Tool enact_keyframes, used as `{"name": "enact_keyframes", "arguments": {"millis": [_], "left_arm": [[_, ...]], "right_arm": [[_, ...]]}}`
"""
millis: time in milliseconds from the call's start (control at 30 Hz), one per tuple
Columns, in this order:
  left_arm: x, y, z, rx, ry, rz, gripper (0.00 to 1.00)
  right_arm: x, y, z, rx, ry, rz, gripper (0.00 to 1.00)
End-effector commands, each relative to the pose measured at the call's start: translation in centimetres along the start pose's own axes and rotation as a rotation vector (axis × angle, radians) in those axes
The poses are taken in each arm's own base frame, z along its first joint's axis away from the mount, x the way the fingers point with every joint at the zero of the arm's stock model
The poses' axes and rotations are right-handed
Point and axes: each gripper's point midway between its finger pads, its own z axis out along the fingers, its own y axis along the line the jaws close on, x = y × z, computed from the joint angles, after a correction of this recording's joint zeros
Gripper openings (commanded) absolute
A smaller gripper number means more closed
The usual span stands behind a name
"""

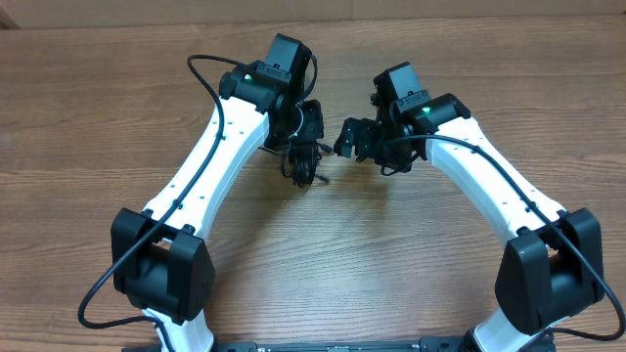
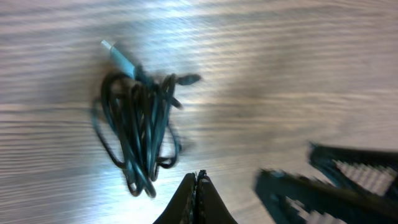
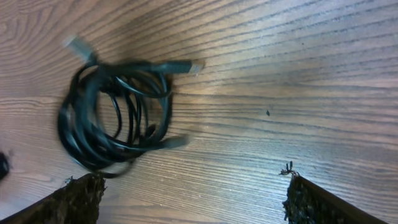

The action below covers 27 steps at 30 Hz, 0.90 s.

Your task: Untangle cables

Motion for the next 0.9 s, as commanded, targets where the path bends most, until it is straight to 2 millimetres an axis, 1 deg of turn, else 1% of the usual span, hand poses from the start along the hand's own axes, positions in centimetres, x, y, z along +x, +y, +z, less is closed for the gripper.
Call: {"name": "enact_keyframes", "arguments": {"millis": [0, 100, 167, 333, 367, 400, 433, 633, 733, 800, 833, 867], "left_arm": [[0.5, -2.8, -1.6, 0.169, 0.043, 0.015, 0.04], [0.3, -2.9, -1.6, 0.173, 0.035, 0.031, 0.04], [-0.2, -1.9, -1.5, 0.117, 0.007, 0.029, 0.05], [0.0, 1.0, -1.2, -0.044, -0.01, 0.014, 0.16], [0.1, 1.5, -1.1, -0.072, -0.009, 0.014, 0.19], [0.4, 2.1, -1.0, -0.109, -0.005, 0.015, 0.24], [0.6, 2.2, -0.9, -0.119, -0.001, 0.017, 0.25], [0.8, 2.6, 0.2, -0.142, 0.022, 0.014, 0.25], [1.2, 3.1, 1.5, -0.163, 0.059, 0.012, 0.25], [1.3, 3.8, 2.4, -0.199, 0.074, 0.009, 0.26], [1.1, 4.6, 2.8, -0.235, 0.074, 0.005, 0.26], [1.0, 4.9, 2.8, -0.244, 0.072, 0.003, 0.27]], "right_arm": [[0.1, 0.1, 0.2, 0.0, -0.002, -0.003, 0.94], [0.1, 0.1, 0.3, 0.0, -0.002, -0.002, 0.94], [0.1, 0.0, 0.3, 0.0, -0.001, -0.002, 0.94], [0.1, 0.0, 0.3, 0.001, 0.0, -0.002, 0.94], [0.1, 0.0, 0.3, 0.001, -0.001, -0.002, 0.94], [0.1, 0.0, 0.3, 0.0, -0.001, -0.002, 0.94], [0.1, 0.0, 0.3, 0.0, -0.001, -0.002, 0.94], [0.1, 0.0, 0.3, 0.001, -0.001, -0.001, 0.94], [0.2, 0.0, 0.3, 0.002, 0.002, -0.001, 0.94], [0.2, 0.0, 0.3, 0.003, 0.004, 0.0, 0.95], [0.2, 0.0, 0.3, 0.003, 0.004, -0.001, 0.95], [0.2, 0.0, 0.3, 0.003, 0.004, -0.001, 0.95]]}}
